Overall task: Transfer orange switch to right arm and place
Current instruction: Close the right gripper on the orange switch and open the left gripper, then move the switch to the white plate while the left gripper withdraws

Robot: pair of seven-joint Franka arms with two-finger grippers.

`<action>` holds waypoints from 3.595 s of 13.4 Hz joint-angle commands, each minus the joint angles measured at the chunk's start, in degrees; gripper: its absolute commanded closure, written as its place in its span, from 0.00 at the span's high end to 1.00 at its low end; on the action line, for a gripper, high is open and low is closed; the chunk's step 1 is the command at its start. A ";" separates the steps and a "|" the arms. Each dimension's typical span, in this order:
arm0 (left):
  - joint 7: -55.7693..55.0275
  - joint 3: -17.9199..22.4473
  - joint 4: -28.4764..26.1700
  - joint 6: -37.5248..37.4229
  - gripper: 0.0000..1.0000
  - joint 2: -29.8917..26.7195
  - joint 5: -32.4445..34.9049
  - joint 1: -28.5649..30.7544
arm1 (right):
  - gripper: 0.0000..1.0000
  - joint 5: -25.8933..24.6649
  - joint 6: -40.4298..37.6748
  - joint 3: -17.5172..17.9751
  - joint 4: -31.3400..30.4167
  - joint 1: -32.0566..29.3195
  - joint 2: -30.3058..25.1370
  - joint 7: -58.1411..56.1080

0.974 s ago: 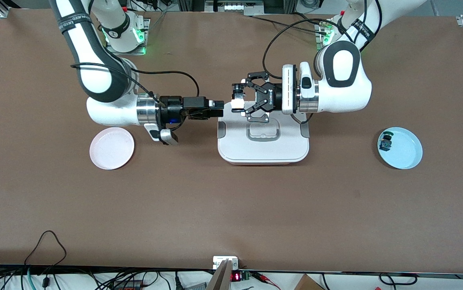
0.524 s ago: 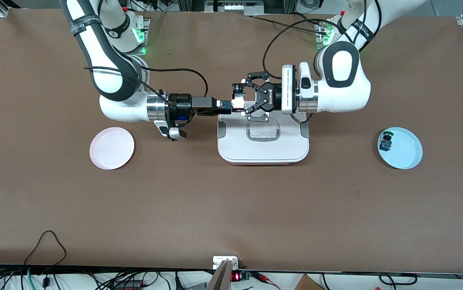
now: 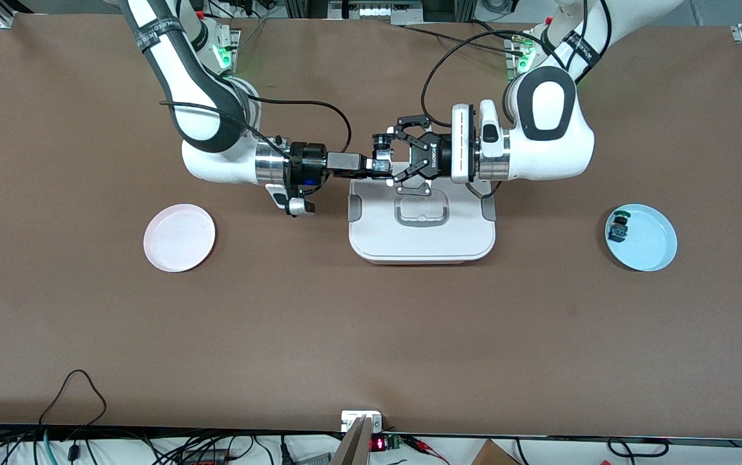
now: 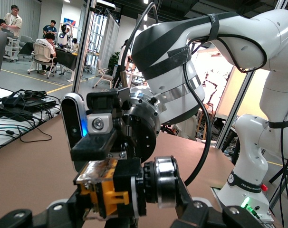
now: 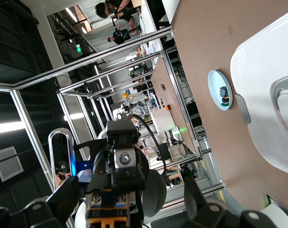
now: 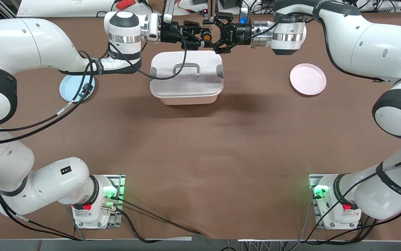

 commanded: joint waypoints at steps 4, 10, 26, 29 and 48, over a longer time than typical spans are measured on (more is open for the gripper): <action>1.76 -1.28 -1.08 0.11 0.00 -1.57 -2.53 1.26 | 0.96 0.91 0.81 -0.41 -0.44 0.50 -2.28 5.14; 1.76 -1.20 -1.44 0.02 0.00 -1.57 -2.45 1.35 | 0.76 0.82 0.63 -0.41 -2.11 0.50 -3.95 4.98; 2.11 -1.28 -1.70 -0.24 1.00 -1.66 -2.36 1.35 | 0.00 0.47 0.19 -0.58 -2.20 -0.12 -3.87 3.13; 2.11 -1.63 -1.61 -0.33 1.00 -1.57 -2.36 1.43 | 0.00 0.21 -0.07 -0.85 -1.85 -0.47 -3.69 3.30; -43.55 -0.76 13.05 -48.47 1.00 -1.31 46.65 22.34 | 0.00 -55.10 -37.95 -1.02 9.63 -34.48 -3.78 3.92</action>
